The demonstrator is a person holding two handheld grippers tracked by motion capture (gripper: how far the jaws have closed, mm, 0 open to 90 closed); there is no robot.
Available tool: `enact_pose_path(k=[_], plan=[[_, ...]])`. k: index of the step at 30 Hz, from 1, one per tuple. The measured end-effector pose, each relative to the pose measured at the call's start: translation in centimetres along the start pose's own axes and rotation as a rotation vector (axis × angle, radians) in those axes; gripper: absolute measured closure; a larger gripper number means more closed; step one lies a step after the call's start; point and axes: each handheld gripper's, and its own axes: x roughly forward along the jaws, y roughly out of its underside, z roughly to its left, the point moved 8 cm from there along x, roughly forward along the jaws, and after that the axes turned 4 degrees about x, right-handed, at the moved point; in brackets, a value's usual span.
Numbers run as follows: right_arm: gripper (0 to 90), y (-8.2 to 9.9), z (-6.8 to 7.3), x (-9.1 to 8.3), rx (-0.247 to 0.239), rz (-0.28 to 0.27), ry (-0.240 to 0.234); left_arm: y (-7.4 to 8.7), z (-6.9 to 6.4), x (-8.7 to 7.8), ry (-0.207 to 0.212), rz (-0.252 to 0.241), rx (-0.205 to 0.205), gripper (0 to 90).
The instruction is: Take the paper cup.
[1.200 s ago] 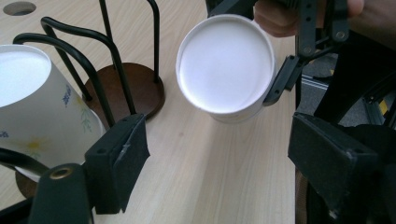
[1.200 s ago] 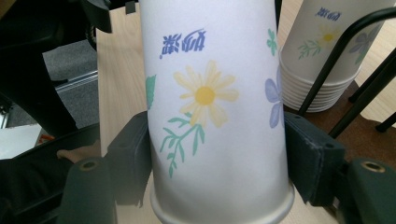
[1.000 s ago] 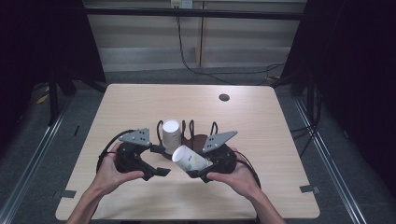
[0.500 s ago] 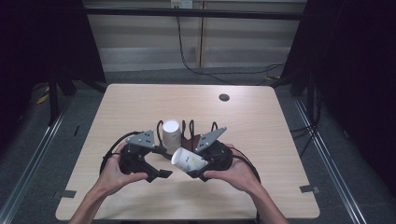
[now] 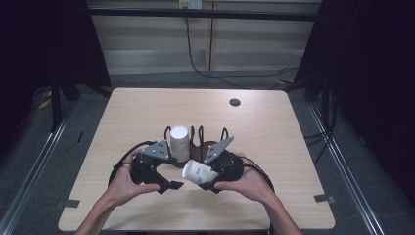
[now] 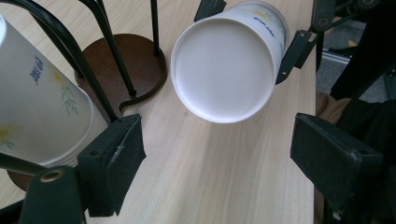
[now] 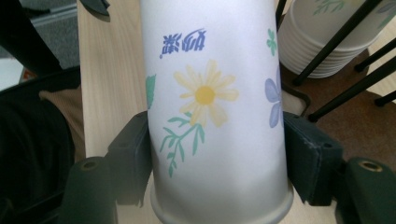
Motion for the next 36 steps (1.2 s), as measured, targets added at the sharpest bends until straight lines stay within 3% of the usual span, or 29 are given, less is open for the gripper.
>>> enact_pose_path(k=[6,11,17,20,23,31,36], plan=[[31.9,0.4,0.3,0.9,-0.019,0.042,-0.013,0.2,-0.3,0.8,0.027,0.033,0.006,20.4],[31.8,0.5,0.6,1.2,-0.029,0.065,-0.025,0.5,-0.6,1.2,0.074,0.058,0.008,24.2],[31.8,0.7,1.1,1.8,-0.042,0.099,-0.043,0.8,-0.7,1.8,0.078,0.089,0.012,23.2],[31.8,0.7,1.2,1.9,-0.055,0.113,-0.035,0.9,-0.9,2.0,0.066,0.103,0.043,24.7],[31.8,0.7,1.4,1.9,-0.074,0.131,-0.023,0.8,-0.9,2.2,0.068,0.108,0.046,25.0],[31.6,0.8,1.9,2.0,-0.102,0.144,-0.044,1.1,-1.4,3.0,0.102,0.145,0.055,26.3],[31.6,0.8,2.3,2.0,-0.124,0.176,-0.03,1.2,-1.7,3.5,0.116,0.157,0.055,25.2]])
